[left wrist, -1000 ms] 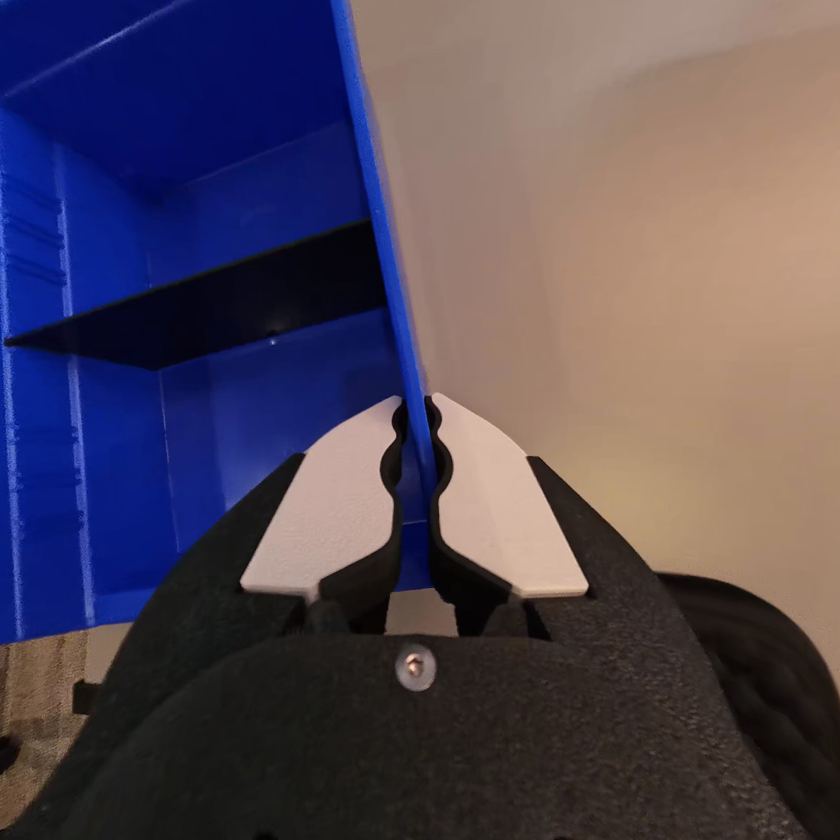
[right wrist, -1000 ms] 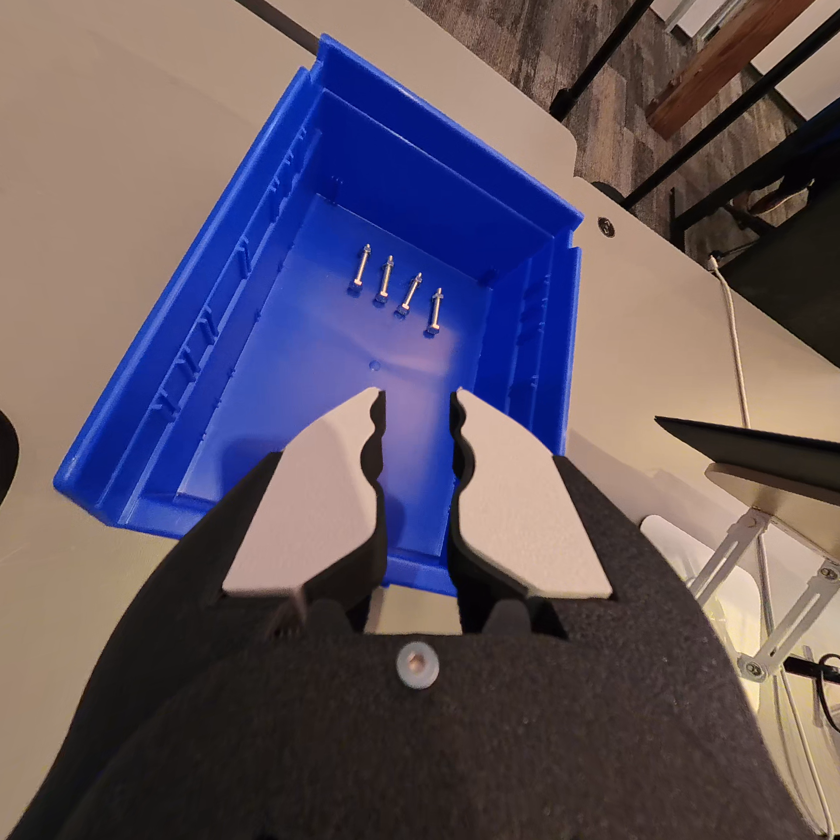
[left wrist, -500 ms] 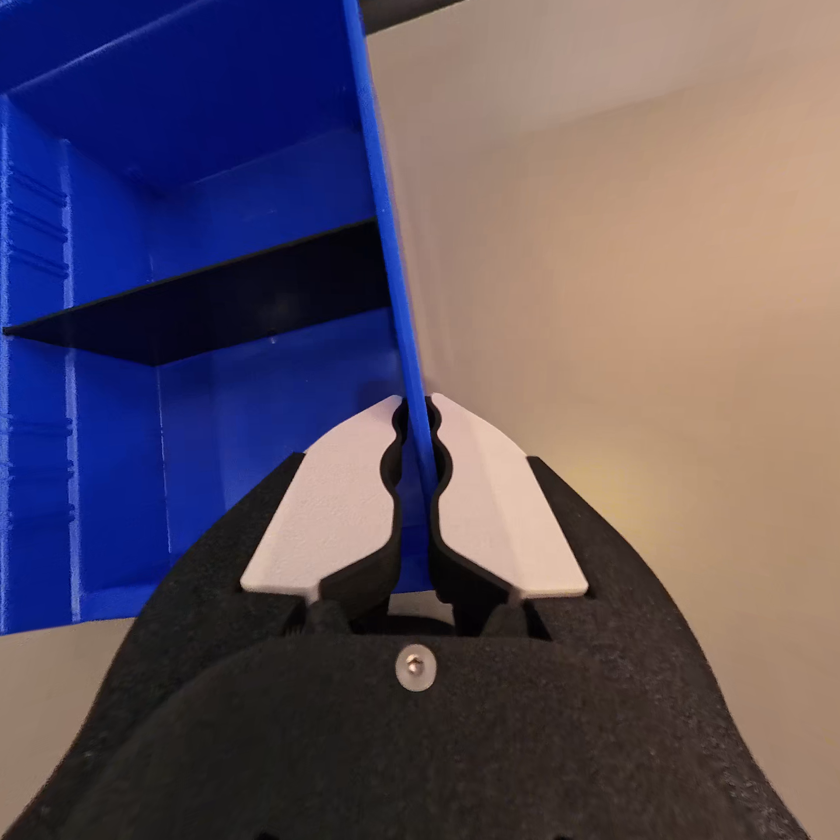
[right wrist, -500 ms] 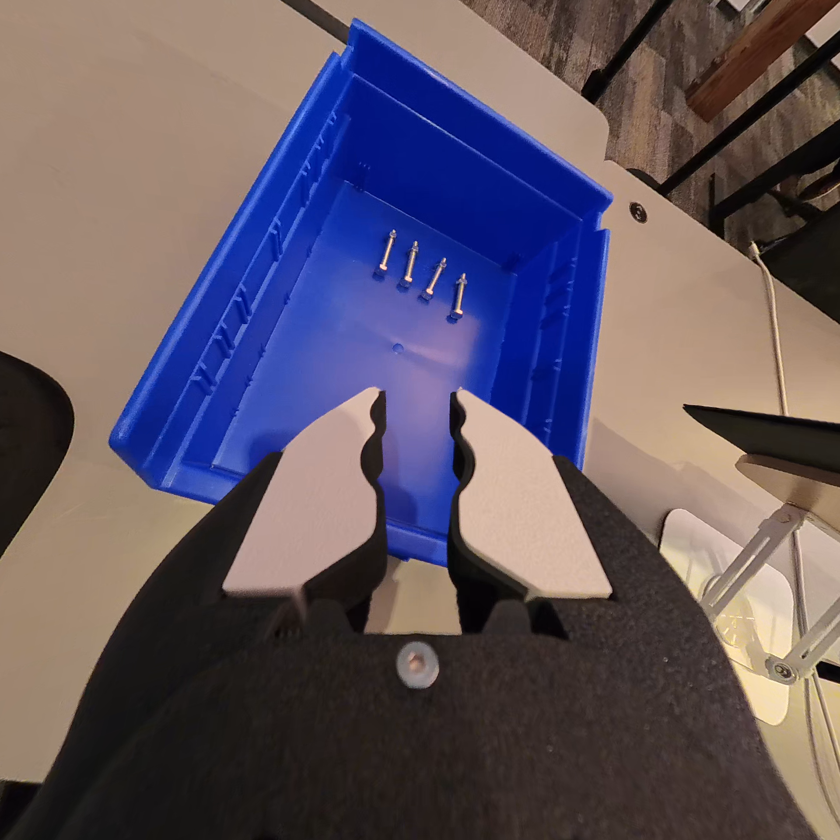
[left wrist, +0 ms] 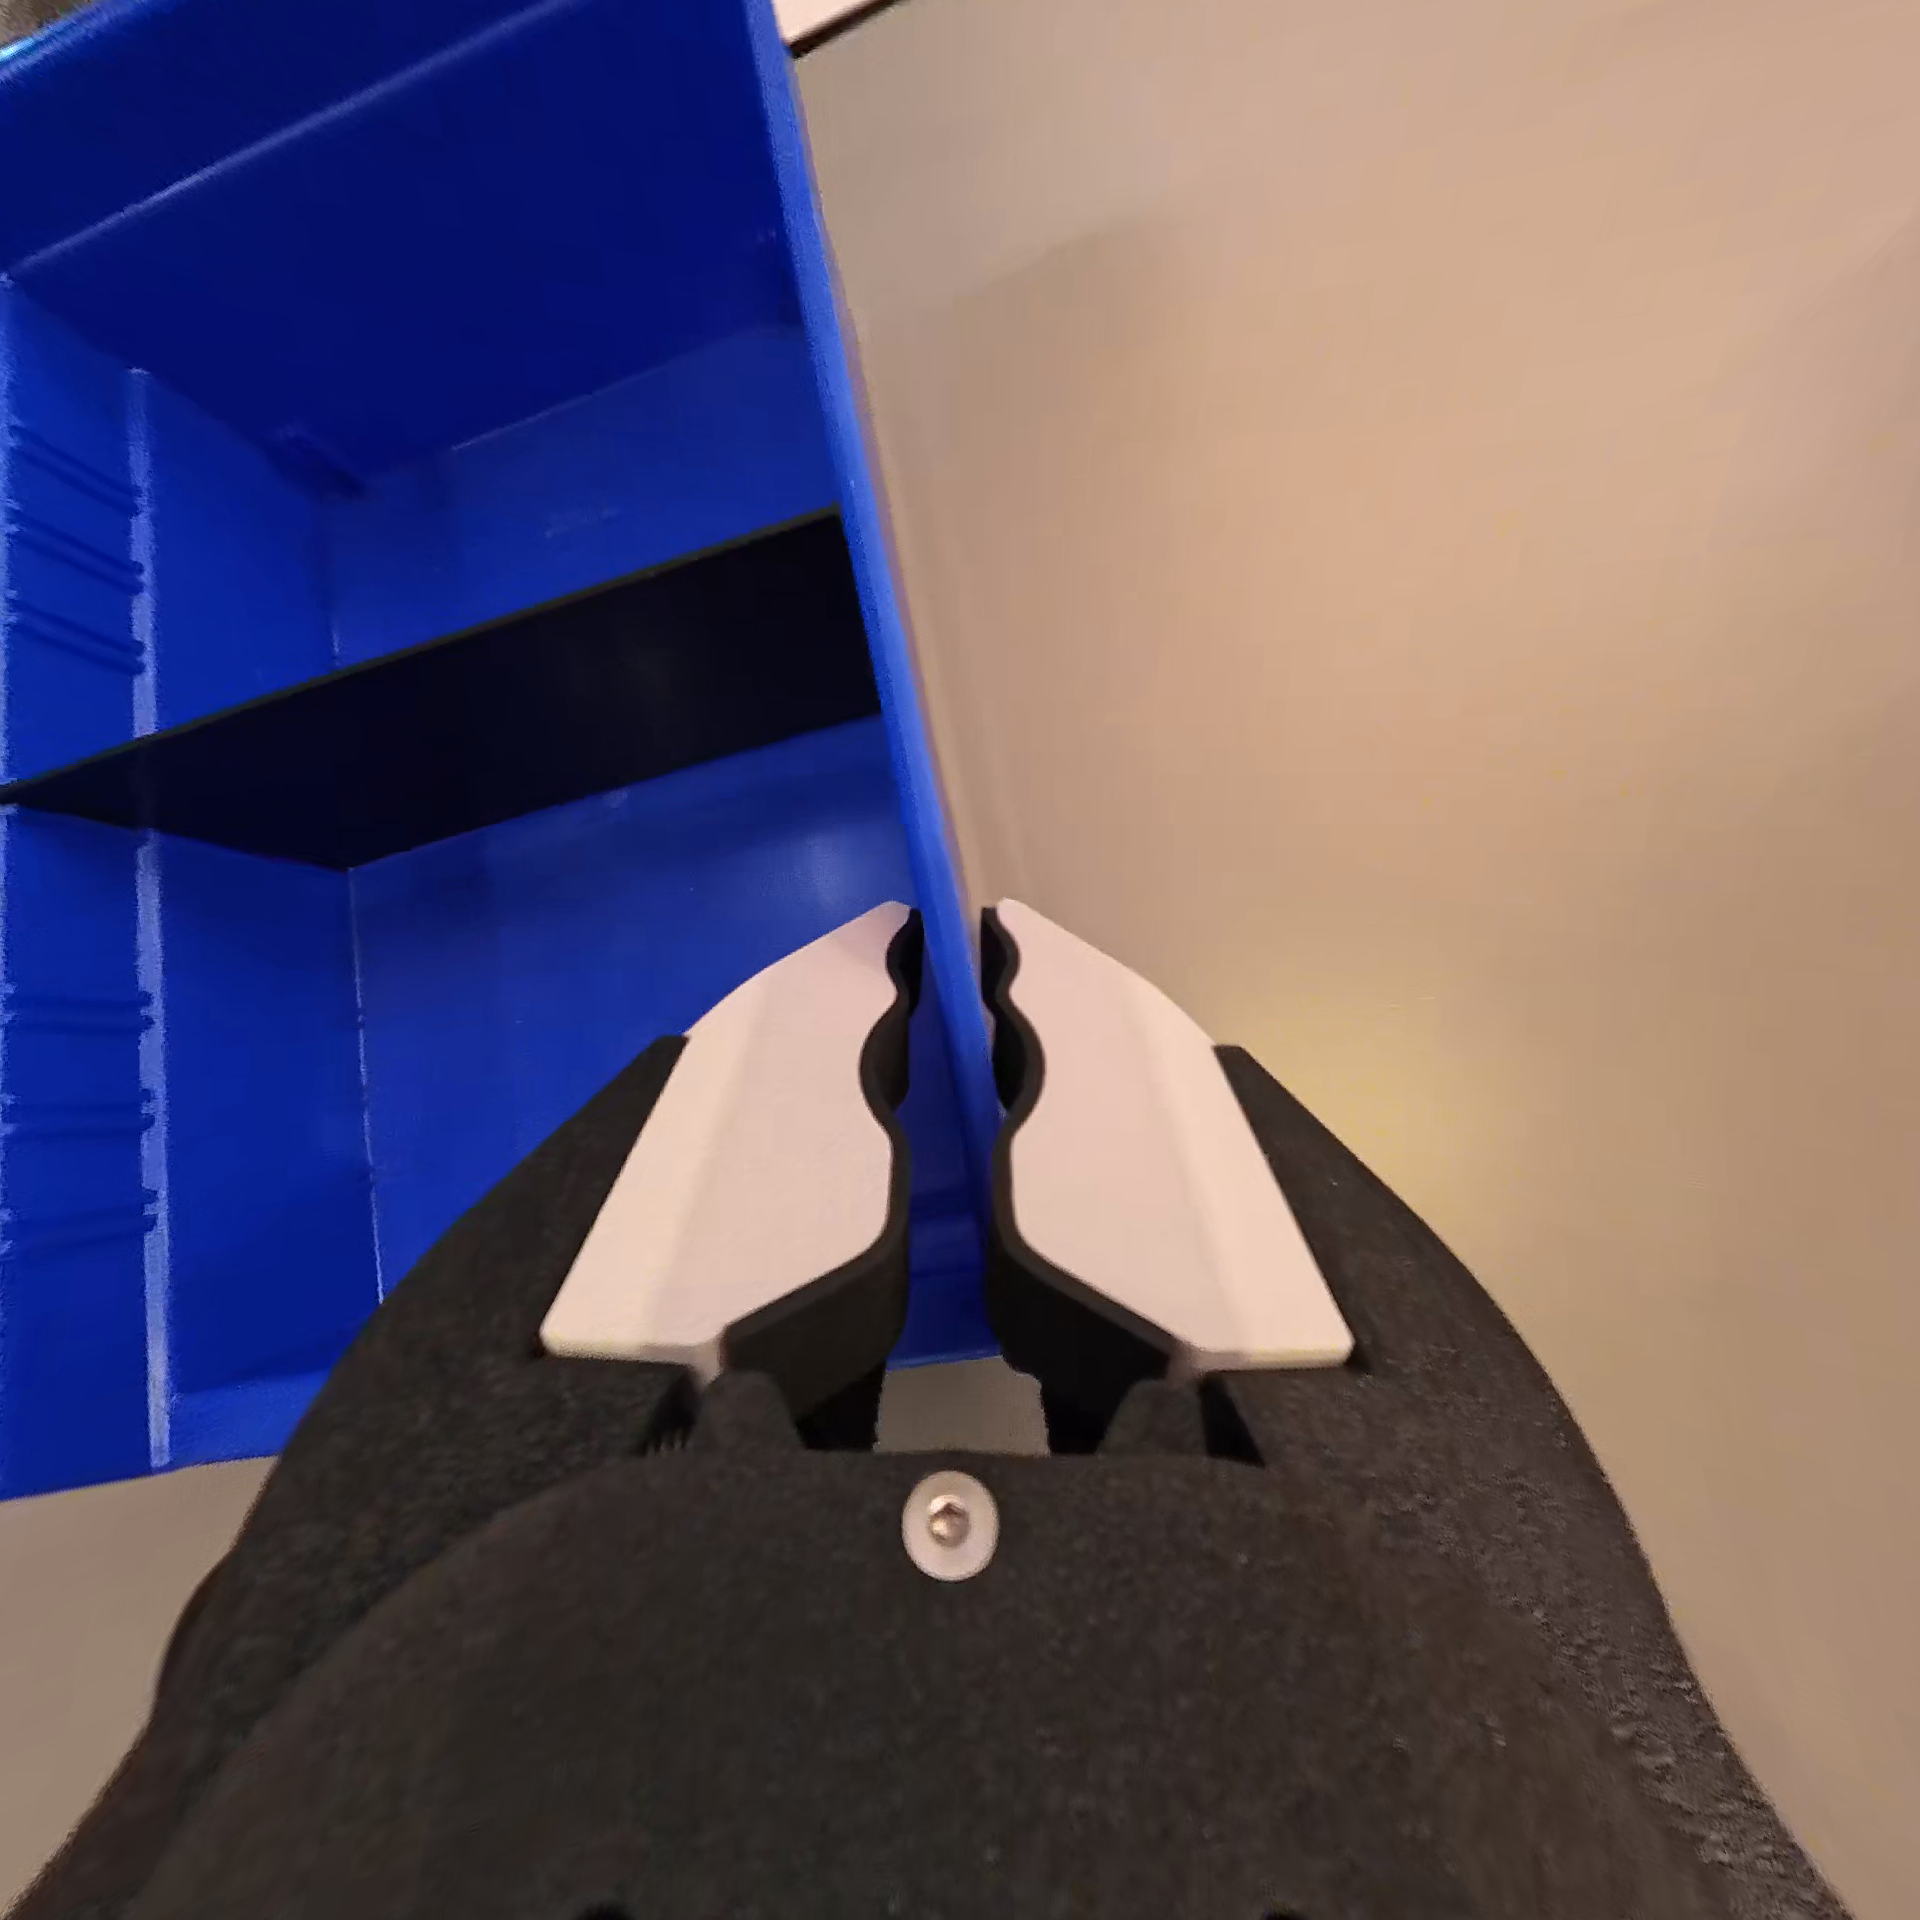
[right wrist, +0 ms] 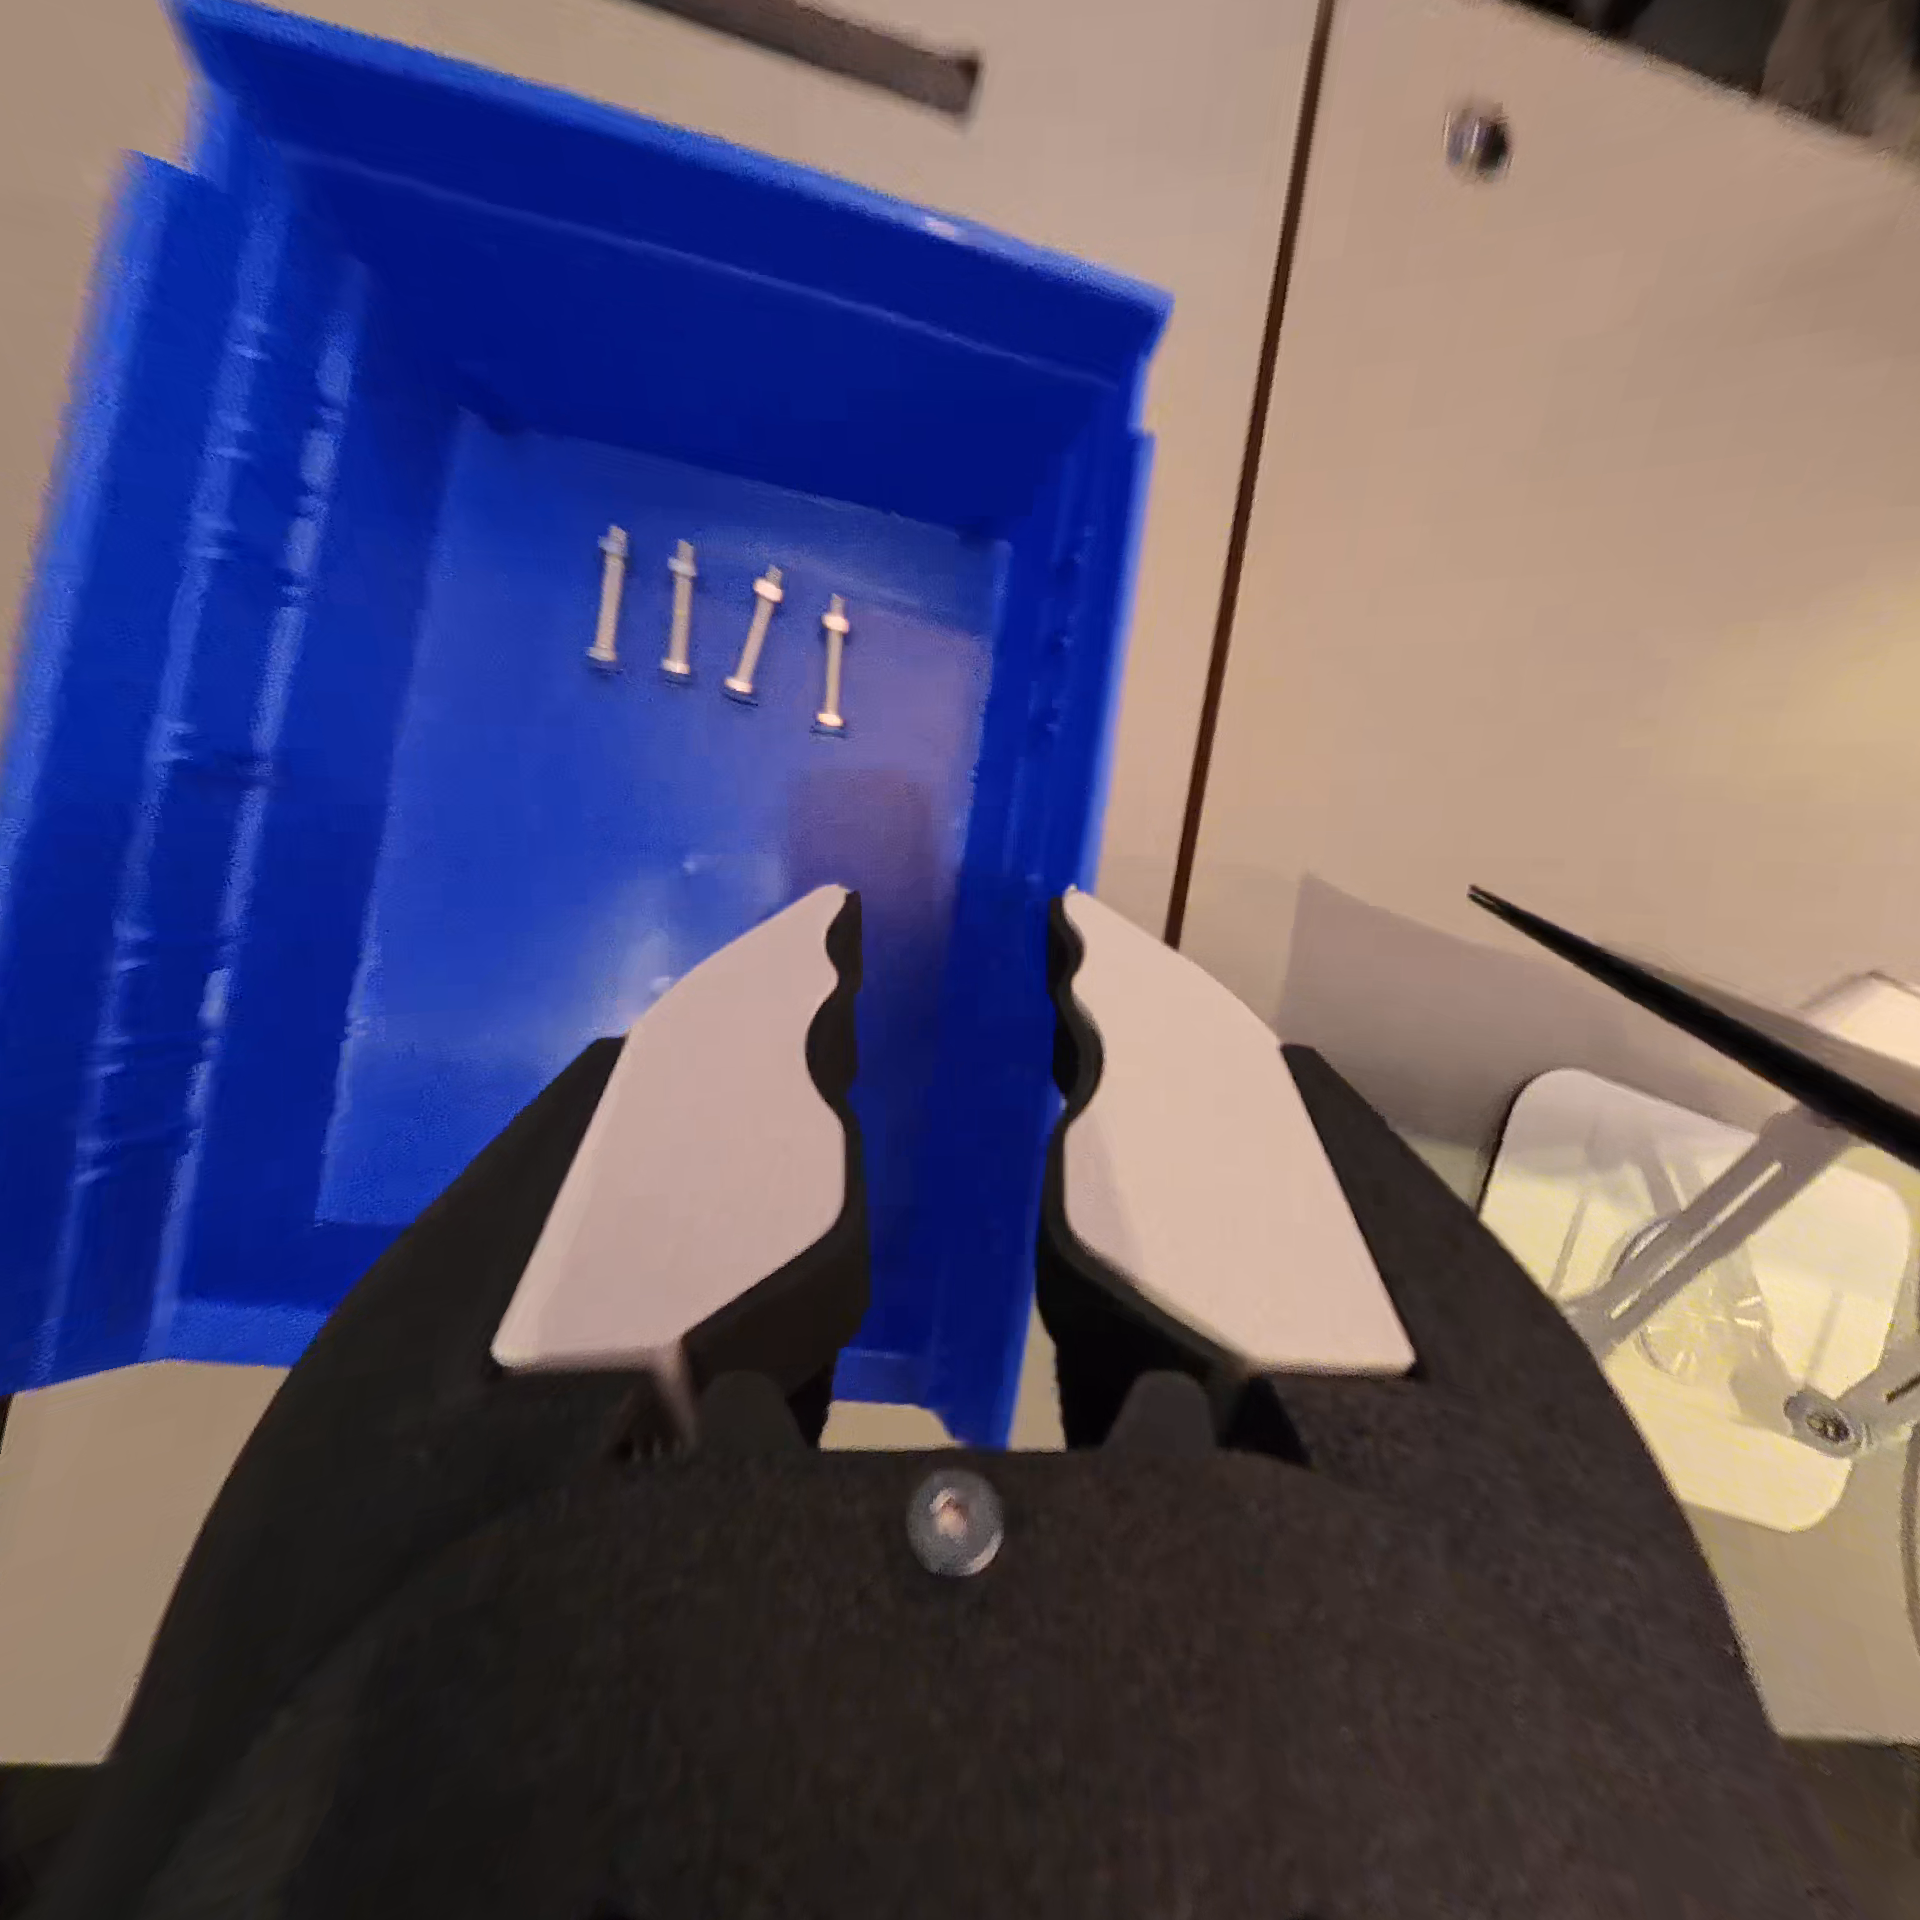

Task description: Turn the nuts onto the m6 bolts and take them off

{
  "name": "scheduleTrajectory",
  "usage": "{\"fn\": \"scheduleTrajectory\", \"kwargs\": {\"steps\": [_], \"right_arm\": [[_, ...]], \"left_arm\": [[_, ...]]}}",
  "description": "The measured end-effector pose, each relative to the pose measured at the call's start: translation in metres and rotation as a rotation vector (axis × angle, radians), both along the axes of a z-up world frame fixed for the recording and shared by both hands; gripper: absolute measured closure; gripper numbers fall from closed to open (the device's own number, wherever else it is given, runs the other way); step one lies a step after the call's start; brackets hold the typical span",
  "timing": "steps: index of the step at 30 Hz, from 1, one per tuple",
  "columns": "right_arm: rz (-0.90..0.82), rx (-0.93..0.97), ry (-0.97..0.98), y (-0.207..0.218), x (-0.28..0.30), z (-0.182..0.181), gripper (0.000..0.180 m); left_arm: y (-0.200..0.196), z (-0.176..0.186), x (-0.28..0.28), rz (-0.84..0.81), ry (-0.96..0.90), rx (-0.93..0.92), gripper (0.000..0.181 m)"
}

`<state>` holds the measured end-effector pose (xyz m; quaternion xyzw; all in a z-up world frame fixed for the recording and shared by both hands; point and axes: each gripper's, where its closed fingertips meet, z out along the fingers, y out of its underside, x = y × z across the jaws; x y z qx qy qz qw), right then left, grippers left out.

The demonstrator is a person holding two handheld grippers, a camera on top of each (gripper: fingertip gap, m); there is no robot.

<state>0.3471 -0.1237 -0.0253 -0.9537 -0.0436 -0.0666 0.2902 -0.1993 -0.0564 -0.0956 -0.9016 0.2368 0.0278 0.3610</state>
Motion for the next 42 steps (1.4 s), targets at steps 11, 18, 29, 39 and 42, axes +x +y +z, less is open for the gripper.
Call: {"fn": "scheduleTrajectory", "kwargs": {"steps": [11, 18, 29, 39, 42], "right_arm": [[-0.125, -0.329, 0.099, 0.007, 0.034, -0.088, 0.157], [-0.136, -0.385, 0.148, 0.009, 0.032, -0.102, 0.163], [-0.2, -0.394, 0.364, 0.005, 0.017, -0.1, 0.175], [-0.201, -0.399, 0.357, 0.009, -0.012, -0.047, 0.174], [-0.16, -0.379, 0.376, 0.016, -0.039, -0.007, 0.174]], "left_arm": [[-0.017, 0.004, 0.073, -0.123, -0.057, 0.032, 0.147], [-0.03, 0.045, 0.063, -0.167, -0.197, 0.112, 0.134], [-0.056, 0.079, -0.018, -0.146, -0.173, 0.186, 0.137], [-0.087, 0.09, -0.181, 0.134, -0.176, 0.281, 0.14], [-0.095, 0.088, -0.224, 0.226, -0.222, 0.308, 0.142]]}}
